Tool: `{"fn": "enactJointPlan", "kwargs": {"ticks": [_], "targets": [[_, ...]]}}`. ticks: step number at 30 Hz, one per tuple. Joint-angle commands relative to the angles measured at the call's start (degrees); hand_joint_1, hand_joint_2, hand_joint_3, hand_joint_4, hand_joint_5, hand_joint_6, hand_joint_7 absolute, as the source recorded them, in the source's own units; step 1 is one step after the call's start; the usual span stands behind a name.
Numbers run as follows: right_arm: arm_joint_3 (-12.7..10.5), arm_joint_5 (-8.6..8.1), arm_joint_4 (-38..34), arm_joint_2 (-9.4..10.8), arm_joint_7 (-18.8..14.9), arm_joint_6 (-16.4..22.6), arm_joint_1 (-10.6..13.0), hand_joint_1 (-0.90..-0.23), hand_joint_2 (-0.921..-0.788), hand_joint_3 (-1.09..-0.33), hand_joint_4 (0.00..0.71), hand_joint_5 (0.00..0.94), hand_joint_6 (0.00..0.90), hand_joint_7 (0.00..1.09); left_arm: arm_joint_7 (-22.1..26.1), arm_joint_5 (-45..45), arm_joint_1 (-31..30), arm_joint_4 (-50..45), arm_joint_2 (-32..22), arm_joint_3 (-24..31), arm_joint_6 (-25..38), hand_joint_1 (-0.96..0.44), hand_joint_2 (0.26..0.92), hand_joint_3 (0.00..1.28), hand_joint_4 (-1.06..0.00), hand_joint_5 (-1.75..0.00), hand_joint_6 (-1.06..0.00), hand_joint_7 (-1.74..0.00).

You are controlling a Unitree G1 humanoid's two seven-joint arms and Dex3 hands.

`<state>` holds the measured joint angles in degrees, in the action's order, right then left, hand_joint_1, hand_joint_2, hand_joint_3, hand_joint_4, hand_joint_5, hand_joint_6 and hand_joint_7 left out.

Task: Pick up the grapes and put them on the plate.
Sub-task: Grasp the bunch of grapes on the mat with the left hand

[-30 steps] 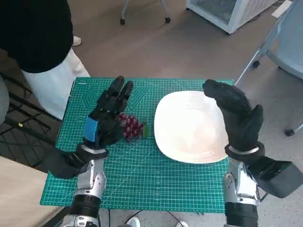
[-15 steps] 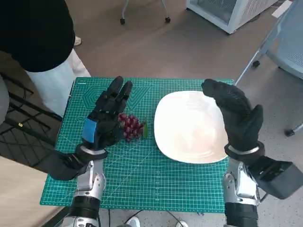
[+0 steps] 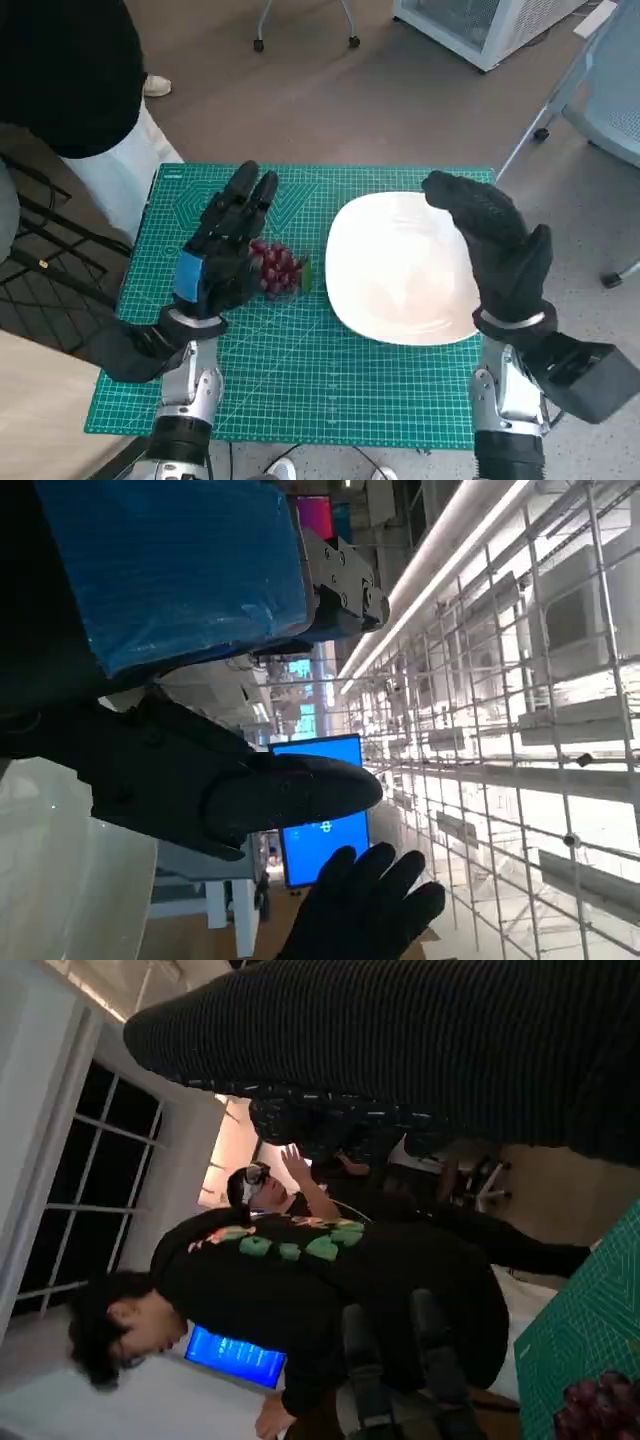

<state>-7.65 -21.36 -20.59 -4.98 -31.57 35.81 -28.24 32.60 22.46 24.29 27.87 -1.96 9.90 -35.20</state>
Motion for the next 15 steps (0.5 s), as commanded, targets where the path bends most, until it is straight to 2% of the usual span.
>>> {"fn": "enactJointPlan", "kwargs": {"ticks": [1, 5, 8, 12, 15], "targets": [[0.0, -0.62, -0.3, -0.1, -0.6, -1.1, 1.3, -0.419, -0.921, -0.583, 0.277, 0.004, -0.001, 0.58, -0.1, 0.3, -0.4, -1.7, -0.5, 0.0, 1.2, -0.54, 0.921, 0.48, -0.23, 0.0, -0.35, 0.0], [0.1, -0.87, 0.2, 0.0, -0.6, -1.6, 1.5, -0.415, -0.921, -0.584, 0.276, 0.003, -0.001, 0.58, 0.0, -0.2, -0.3, -2.9, -2.0, 0.2, 1.9, -0.58, 0.921, 0.43, -0.22, 0.0, -0.34, 0.0], [0.2, -0.88, 0.6, 0.1, -0.5, -1.9, 1.6, -0.412, -0.921, -0.583, 0.277, 0.003, -0.001, 0.58, -0.7, -4.0, 0.0, -3.6, -5.1, 0.0, 1.4, -0.63, 0.921, 0.34, -0.19, 0.0, -0.31, 0.0], [0.3, -0.74, 1.1, 0.1, -0.2, -2.2, 1.8, -0.409, -0.921, -0.583, 0.277, 0.003, -0.001, 0.58, -5.2, -21.4, -0.8, -8.0, -15.2, -1.6, 2.0, -0.69, 0.917, 0.19, -0.1, 0.0, -0.2, 0.0], [0.3, -0.58, 1.1, 0.1, 0.0, -2.1, 1.9, -0.405, -0.921, -0.584, 0.277, 0.003, -0.001, 0.58, -7.5, -33.8, -2.4, -15.1, -21.0, -3.1, 8.5, -0.7, 0.883, 0.09, -0.04, 0.0, -0.1, 0.0]]}}
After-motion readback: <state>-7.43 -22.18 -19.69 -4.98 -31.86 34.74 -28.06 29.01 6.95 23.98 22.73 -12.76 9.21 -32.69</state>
